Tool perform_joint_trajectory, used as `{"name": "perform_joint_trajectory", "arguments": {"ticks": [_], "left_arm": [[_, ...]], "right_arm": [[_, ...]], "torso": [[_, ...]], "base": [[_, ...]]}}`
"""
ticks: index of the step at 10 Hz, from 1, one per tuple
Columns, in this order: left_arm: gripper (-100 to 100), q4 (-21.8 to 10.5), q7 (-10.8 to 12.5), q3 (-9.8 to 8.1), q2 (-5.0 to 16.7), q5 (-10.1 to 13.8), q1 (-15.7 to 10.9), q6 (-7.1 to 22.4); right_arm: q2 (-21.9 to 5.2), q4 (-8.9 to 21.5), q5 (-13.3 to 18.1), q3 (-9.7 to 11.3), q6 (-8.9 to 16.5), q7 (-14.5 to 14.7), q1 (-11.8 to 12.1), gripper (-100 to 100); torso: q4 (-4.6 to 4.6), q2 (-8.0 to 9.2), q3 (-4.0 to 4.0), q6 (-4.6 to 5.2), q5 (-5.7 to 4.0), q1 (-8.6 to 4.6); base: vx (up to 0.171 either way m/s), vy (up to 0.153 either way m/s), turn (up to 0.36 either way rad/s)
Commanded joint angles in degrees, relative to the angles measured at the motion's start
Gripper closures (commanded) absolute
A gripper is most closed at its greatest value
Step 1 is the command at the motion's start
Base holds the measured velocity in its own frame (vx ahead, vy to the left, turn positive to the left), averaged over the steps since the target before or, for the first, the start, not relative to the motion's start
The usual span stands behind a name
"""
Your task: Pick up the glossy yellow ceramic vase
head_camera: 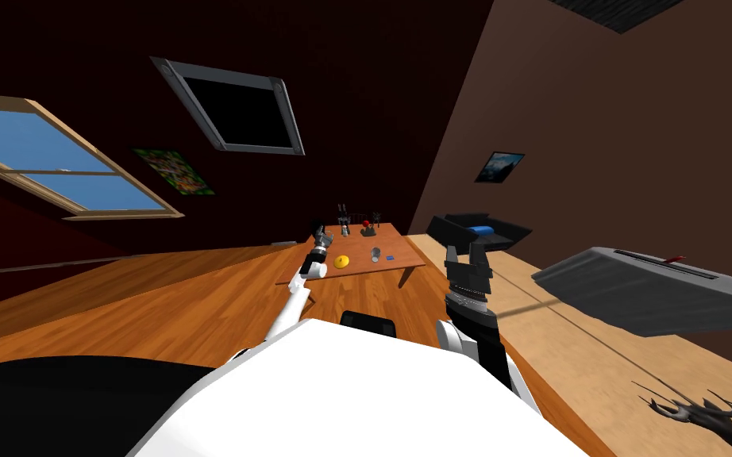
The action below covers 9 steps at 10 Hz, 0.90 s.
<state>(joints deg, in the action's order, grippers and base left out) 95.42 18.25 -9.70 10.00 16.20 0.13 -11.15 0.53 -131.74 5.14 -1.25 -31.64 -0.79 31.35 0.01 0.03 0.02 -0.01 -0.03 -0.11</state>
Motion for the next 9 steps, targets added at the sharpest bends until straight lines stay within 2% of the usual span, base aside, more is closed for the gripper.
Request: {"name": "perform_joint_trajectory", "arguments": {"ticks": [1,2,3,4,5,6,8,9], "left_arm": [[-100,-2.26,0.77,-0.47,0.19,0.61,-1.22,1.72],[-100,-4.12,1.95,-1.29,0.39,1.64,-3.72,4.11],[-100,-5.84,1.95,-1.29,0.39,1.64,-4.07,4.37],[-100,-7.29,3.16,-2.07,0.59,2.62,-6.48,6.99],[-100,-9.3,3.16,-2.07,0.59,2.62,-6.92,7.11],[-100,-11.08,4.39,-2.8,0.79,3.52,-9.09,9.21],[-100,-13.05,4.39,-2.8,0.79,3.52,-9.73,9.92],[-100,-15.3,5.64,-3.47,0.98,4.34,-12.48,12.8]], "right_arm": [[0.0,0.0,0.0,0.0,0.0,0.0,0.0,0],[0.0,0.0,0.0,0.0,0.0,0.0,0.0,0],[0.0,0.0,0.0,0.0,0.0,0.0,0.0,0],[0.0,0.0,0.0,0.0,0.0,0.0,0.0,0],[0.0,0.0,0.0,0.0,0.0,0.0,0.0,0],[0.0,0.0,0.0,0.0,0.0,0.0,0.0,0],[0.0,0.0,0.0,0.0,0.0,0.0,0.0,0],[0.0,0.0,0.0,0.0,0.0,0.0,0.0,0]], "torso": [[0.0,0.0,0.0,0.0,0.0,0.0],[0.0,0.0,0.0,0.0,0.0,-0.01],[0.0,0.01,0.0,0.0,0.0,0.0],[0.0,0.01,0.0,0.0,0.0,0.01],[0.0,-0.02,-0.01,0.0,0.0,0.0],[-0.01,-0.03,-0.02,0.0,0.0,0.01],[-0.01,-0.05,-0.03,0.0,0.0,0.02],[-0.02,-0.05,-0.03,0.0,0.01,0.07]], "base": [[-0.016,-0.032,0.026],[-0.022,-0.031,0.059],[-0.018,-0.025,0.029],[-0.012,-0.031,0.073],[-0.008,-0.028,0.031],[-0.007,-0.03,0.063],[-0.003,-0.017,0.017],[-0.001,-0.017,0.082]]}}
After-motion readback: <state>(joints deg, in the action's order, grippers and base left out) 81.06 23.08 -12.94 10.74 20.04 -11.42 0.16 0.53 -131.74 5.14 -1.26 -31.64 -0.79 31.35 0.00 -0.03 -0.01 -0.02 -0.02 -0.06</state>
